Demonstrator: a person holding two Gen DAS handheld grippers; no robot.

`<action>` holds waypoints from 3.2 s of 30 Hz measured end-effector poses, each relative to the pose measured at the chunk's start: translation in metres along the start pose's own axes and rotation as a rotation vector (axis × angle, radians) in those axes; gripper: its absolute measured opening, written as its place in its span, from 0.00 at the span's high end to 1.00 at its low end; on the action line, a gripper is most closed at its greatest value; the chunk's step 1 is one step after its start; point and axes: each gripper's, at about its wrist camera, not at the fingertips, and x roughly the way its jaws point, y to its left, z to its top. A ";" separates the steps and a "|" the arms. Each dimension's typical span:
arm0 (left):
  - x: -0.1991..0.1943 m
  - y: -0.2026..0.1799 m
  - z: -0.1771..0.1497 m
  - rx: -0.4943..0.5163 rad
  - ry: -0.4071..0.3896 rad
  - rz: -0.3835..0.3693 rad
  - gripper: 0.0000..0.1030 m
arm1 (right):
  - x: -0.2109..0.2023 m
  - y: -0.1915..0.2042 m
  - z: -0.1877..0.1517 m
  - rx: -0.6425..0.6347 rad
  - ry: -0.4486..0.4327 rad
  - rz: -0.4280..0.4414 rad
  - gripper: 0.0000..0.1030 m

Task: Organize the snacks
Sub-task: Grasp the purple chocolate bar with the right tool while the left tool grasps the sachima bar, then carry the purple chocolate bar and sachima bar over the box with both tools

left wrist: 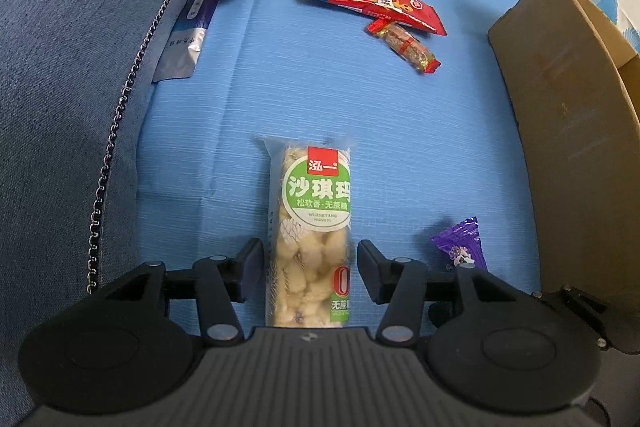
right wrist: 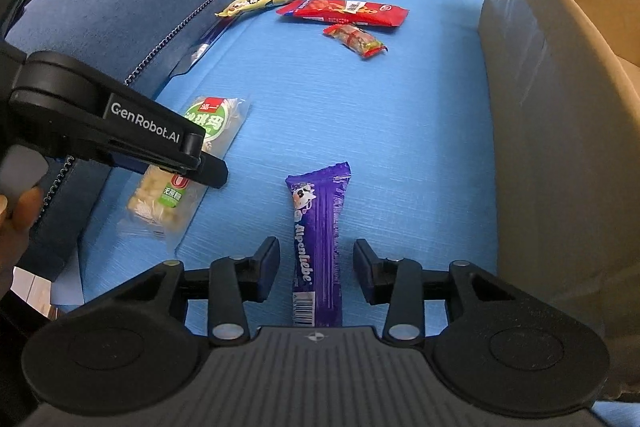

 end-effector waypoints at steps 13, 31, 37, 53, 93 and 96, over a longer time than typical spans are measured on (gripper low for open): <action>0.001 0.000 0.000 0.008 0.000 0.005 0.44 | -0.001 -0.002 0.001 0.003 0.002 -0.004 0.59; 0.002 -0.004 0.002 0.023 0.000 0.019 0.45 | -0.004 -0.010 0.002 0.025 -0.014 -0.021 0.83; 0.002 -0.004 0.001 0.025 -0.003 0.025 0.47 | -0.005 -0.012 0.002 0.030 -0.018 -0.019 0.83; -0.011 0.000 0.005 -0.014 -0.088 0.002 0.61 | -0.012 -0.014 0.003 0.036 -0.055 -0.015 0.83; -0.051 -0.013 0.017 -0.059 -0.367 -0.076 0.61 | -0.097 -0.030 0.018 -0.023 -0.432 -0.023 0.83; -0.057 -0.020 0.018 -0.053 -0.405 -0.093 0.61 | -0.107 -0.034 0.017 -0.023 -0.469 -0.022 0.83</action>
